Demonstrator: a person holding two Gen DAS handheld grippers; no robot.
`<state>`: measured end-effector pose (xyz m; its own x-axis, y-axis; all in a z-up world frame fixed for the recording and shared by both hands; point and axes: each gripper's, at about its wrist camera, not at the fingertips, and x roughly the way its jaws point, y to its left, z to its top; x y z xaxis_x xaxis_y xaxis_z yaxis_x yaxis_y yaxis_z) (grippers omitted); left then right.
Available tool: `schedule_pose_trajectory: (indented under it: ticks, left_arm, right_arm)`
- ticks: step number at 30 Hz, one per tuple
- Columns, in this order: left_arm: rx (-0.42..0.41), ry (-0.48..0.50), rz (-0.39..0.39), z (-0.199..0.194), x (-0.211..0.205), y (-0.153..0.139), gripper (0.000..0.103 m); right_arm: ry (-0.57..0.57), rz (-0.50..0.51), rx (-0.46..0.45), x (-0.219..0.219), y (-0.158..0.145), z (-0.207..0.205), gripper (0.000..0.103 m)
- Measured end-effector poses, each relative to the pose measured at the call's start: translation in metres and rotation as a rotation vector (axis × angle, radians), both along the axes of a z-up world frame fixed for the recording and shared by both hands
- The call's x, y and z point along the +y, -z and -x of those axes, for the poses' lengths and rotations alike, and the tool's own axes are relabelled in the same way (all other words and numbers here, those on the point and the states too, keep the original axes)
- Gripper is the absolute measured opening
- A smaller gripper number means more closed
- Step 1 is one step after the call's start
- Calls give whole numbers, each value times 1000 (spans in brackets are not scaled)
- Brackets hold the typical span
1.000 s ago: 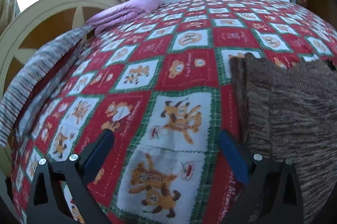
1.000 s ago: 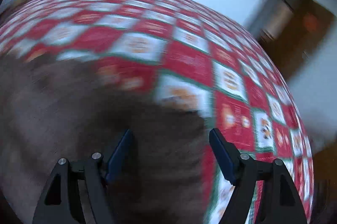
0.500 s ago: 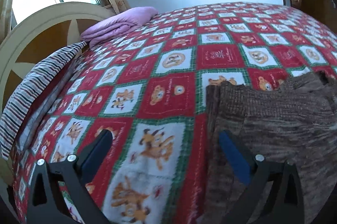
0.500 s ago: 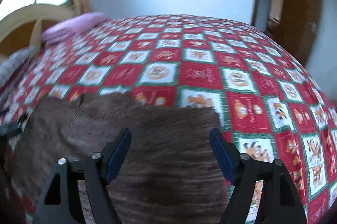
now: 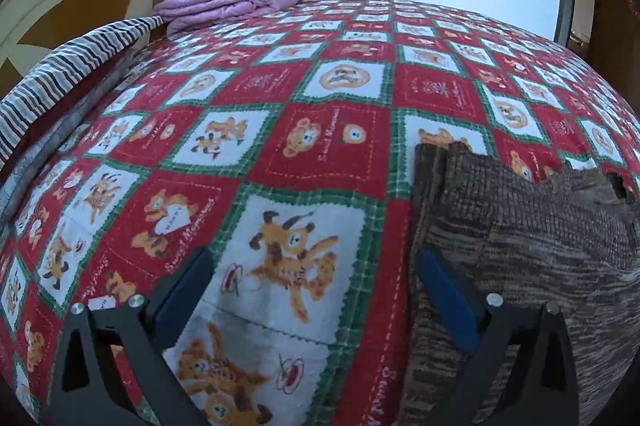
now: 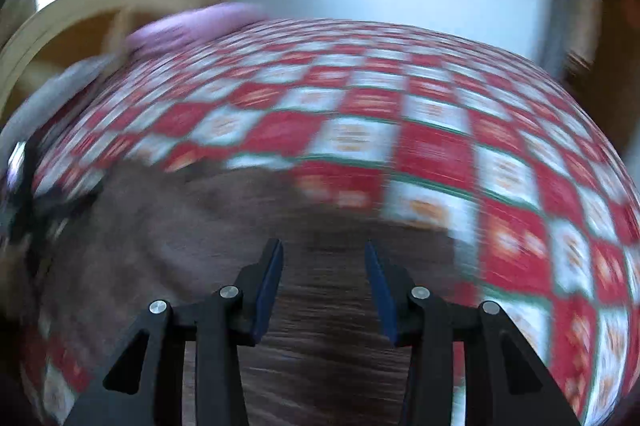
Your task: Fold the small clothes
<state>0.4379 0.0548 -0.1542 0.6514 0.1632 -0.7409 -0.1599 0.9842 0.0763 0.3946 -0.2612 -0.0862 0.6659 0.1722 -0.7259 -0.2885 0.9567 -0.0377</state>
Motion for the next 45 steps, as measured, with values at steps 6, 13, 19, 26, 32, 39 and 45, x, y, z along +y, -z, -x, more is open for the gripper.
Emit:
schedule_pose_trajectory:
  ticks: [6,13,19,26,32,39,45]
  left_arm:
    - [0,-3,78,0,12,2,103]
    - [-13,-36,174,2,27,3,103]
    - [-41,-50,213,6,33,1,103]
    - [-68,-67,238,10,39,-2,103]
    - [-104,-83,223,15,39,-5,103]
    - [-97,-82,221,14,40,-4,103]
    - [-142,-100,216,23,42,-10,103]
  right_arm:
    - [-94,-29,81,38,20,-30,44]
    - [-149,41,114,47,39,-33,26]
    - [-161,107,56,56,31,-25,3]
    - [-63,137,16,50,22,-32,2]
    - [10,145,-19,49,12,-53,2]
    - [41,134,94,40,45,-68,3]
    - [96,61,38,-3,8,-11,31]
